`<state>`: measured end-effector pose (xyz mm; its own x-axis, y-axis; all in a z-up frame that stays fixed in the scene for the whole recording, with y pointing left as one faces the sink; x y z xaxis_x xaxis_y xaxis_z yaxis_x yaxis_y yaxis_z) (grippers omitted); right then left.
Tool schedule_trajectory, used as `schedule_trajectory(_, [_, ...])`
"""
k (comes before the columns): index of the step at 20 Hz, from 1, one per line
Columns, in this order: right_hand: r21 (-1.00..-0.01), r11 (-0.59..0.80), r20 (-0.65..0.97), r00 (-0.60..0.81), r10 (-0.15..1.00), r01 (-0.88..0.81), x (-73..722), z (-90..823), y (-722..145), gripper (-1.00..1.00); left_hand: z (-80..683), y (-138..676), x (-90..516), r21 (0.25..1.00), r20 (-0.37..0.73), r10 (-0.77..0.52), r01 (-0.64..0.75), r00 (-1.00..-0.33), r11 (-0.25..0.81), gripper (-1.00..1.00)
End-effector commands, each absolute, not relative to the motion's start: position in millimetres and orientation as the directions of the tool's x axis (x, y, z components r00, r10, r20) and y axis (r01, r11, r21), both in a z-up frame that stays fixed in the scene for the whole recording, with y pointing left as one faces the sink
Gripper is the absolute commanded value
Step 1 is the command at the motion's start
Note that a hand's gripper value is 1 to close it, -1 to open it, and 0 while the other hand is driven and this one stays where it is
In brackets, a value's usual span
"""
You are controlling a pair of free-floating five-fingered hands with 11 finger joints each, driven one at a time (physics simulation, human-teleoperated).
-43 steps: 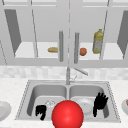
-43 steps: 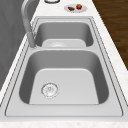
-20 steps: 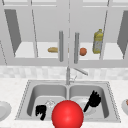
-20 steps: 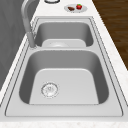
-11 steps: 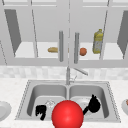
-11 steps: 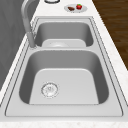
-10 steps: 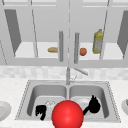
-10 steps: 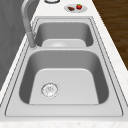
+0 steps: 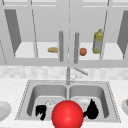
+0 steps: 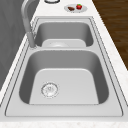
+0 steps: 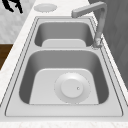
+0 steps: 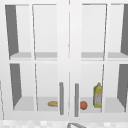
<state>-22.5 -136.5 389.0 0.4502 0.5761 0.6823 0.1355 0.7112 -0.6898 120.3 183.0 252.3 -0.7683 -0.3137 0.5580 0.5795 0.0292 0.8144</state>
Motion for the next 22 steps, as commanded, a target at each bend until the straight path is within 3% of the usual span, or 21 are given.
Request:
schedule_trajectory(1, [-0.586,0.779,0.777,0.429,0.461,0.224,-33.7,390.8,-129.0,-1.0,252.3,183.0,120.3,0.814,0.558,-0.314,0.58,-0.768,0.029,0.0])
schedule_trajectory(22, [-0.441,0.765,0.882,0.385,0.273,0.469,-59.3,424.0,-95.6,-1.0,252.3,183.0,120.3,0.814,0.558,-0.314,0.58,-0.768,0.029,0.0])
